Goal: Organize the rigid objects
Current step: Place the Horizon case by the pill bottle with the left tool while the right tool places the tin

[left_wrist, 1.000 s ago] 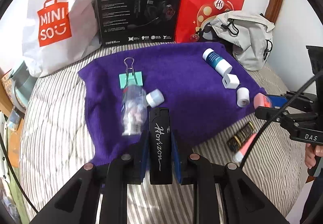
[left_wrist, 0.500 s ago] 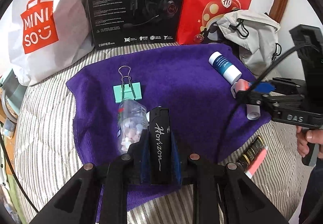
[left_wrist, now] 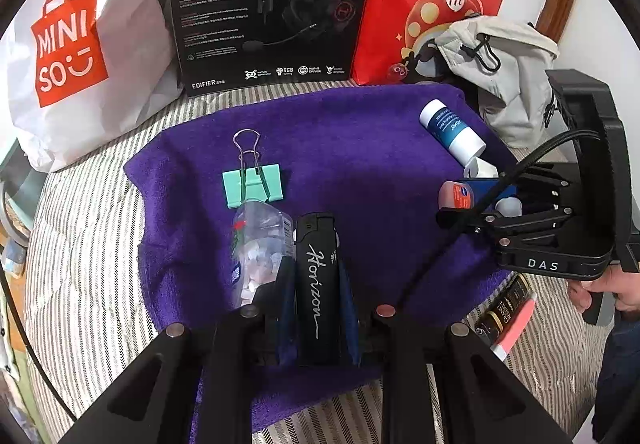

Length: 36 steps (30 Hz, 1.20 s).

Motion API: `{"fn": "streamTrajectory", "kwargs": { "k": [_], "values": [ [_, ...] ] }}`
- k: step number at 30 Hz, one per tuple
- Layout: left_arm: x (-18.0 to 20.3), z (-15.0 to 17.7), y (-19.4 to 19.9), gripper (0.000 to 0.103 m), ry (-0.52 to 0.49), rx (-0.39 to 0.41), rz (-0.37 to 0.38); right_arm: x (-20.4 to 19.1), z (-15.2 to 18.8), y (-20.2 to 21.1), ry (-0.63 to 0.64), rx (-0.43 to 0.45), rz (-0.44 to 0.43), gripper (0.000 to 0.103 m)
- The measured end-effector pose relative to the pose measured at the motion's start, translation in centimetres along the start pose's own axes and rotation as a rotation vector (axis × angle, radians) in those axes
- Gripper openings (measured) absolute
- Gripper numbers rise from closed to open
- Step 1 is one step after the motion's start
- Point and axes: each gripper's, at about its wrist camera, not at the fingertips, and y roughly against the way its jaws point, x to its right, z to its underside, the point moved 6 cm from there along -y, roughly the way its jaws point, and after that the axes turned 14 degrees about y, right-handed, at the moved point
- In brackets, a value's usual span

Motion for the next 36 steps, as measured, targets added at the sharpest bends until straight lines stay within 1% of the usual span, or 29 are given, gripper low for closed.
{"fn": "streamTrajectory", "kwargs": {
  "k": [3,7,11,14,19,24,32,36],
  "values": [
    [0.2,0.2,0.0,0.021,-0.007,-0.003,0.002,0.2,0.1,0.1,-0.008,-0.009,-0.018,0.045],
    [0.8,0.5,0.1,0.021,-0.024,-0.009,0.006,0.4,0.6,0.7,-0.024,-0.026,-0.016,0.046],
    [1.4,0.7,-0.1,0.021,-0.057,-0.011,-0.015,0.7,0.9,2.2,-0.037,-0.001,-0.009,0.046],
    [1.9,0.6,-0.7,0.021,-0.068,-0.026,-0.003,0.9,1.1,3.6,-0.055,0.022,-0.002,0.046],
    [2.4,0.7,-1.9,0.021,-0.098,-0.04,-0.032,1.0,2.1,5.8,-0.076,0.047,0.02,0.046],
    [2.5,1.0,-3.0,0.021,-0.112,-0.056,-0.045,1.1,3.0,7.4,-0.108,0.072,0.015,0.047],
    [2.4,1.5,-3.1,0.022,-0.106,-0.05,-0.048,1.6,5.5,8.7,-0.192,0.084,0.01,0.047],
    [2.0,1.7,-2.8,0.028,-0.061,-0.062,-0.02,1.6,7.5,9.8,-0.23,0.076,0.012,0.047]
  ]
}}
